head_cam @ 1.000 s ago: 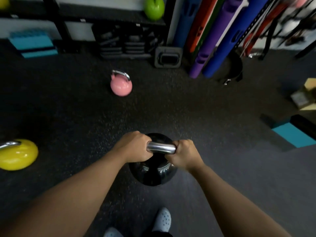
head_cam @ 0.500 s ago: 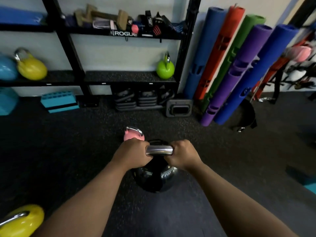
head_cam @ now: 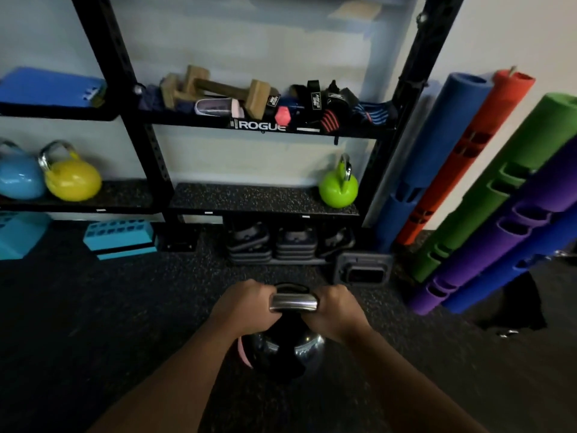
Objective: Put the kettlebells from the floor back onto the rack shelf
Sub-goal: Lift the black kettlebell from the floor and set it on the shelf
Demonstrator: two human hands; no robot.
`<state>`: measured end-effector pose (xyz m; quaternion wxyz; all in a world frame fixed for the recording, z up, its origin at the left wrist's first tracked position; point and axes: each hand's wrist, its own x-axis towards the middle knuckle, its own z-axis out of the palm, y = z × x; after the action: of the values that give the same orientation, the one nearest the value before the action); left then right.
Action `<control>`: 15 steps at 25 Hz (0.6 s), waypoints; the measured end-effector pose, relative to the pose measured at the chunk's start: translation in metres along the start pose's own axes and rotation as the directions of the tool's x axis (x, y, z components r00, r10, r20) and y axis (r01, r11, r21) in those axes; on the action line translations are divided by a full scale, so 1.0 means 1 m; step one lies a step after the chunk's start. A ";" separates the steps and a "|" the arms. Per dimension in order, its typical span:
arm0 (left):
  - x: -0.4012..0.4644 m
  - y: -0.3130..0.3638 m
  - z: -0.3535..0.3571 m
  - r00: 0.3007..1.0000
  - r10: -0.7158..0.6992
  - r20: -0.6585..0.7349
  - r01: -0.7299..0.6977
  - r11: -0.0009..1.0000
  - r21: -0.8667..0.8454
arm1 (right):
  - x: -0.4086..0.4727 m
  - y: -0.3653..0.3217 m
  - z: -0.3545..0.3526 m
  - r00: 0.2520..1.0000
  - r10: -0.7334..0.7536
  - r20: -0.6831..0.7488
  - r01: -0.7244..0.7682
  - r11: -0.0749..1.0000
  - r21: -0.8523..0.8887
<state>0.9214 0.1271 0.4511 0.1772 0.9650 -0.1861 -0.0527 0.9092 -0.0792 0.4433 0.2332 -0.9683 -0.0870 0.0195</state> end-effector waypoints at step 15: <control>0.381 -0.115 0.045 0.993 -0.084 -0.081 0.101 0.964 0.246 | 0.394 0.155 0.038 0.997 -0.064 0.034 0.059 0.989 0.138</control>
<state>1.3058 0.0681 0.3538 0.0580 0.9885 -0.1397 -0.0033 1.3184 -0.1285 0.3404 0.2977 -0.9464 -0.1197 0.0367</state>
